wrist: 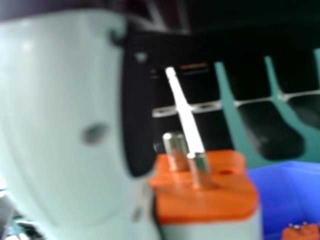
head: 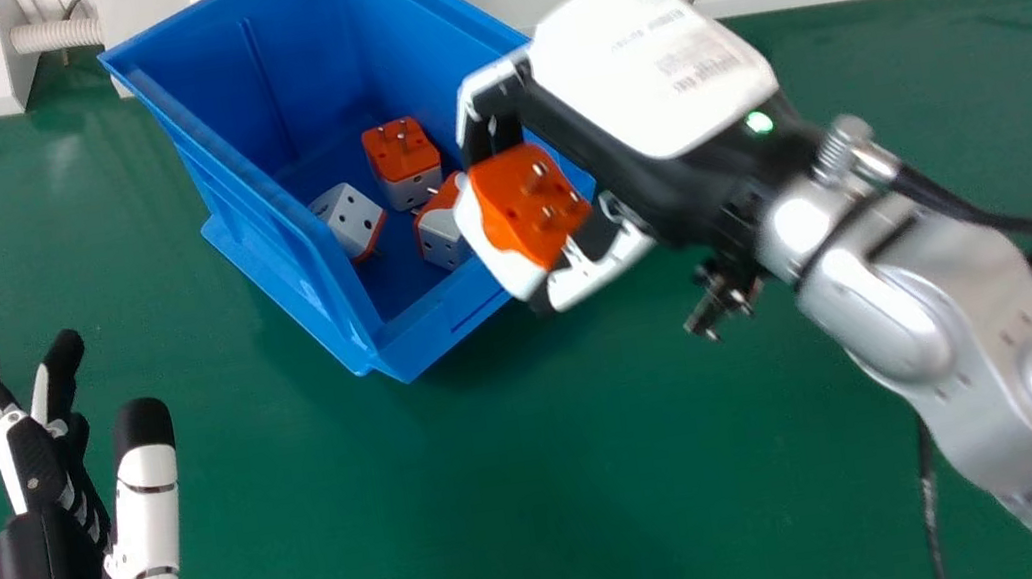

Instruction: Pick all objects and put in blue box

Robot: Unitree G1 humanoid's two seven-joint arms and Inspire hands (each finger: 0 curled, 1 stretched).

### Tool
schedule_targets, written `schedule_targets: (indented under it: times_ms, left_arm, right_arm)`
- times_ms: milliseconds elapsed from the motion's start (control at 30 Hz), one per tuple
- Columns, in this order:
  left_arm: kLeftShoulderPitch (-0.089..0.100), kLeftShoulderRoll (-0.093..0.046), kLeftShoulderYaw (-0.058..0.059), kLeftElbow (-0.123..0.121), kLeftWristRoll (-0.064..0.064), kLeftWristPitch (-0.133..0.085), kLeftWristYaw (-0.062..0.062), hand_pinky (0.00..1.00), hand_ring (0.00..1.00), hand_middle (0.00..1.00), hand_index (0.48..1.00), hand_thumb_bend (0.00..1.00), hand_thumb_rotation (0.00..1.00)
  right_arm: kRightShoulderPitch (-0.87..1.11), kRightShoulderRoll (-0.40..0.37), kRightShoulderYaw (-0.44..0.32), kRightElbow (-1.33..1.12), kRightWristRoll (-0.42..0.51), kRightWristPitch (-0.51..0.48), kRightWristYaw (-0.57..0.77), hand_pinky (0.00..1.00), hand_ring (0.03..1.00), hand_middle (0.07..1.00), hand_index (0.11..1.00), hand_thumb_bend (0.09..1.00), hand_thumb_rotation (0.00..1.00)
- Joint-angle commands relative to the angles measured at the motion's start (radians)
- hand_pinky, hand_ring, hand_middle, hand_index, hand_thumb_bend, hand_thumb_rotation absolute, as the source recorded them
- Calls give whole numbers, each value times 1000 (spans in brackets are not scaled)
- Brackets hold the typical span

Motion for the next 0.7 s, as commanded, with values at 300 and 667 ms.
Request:
schedule_targets:
  times_ms: [300,667]
  left_arm:
    - [2,9,0,-6,25,-34,5,983,970,942,938,483,815]
    - [37,8,-9,-14,10,-54,-5,973,972,946,940,478,805]
  right_arm:
    - [-322,185,99,505,-26,37,-183,215,322,425,487,493,133]
    - [-579,326,199,988,-36,71,-360,193,351,472,551,504,0]
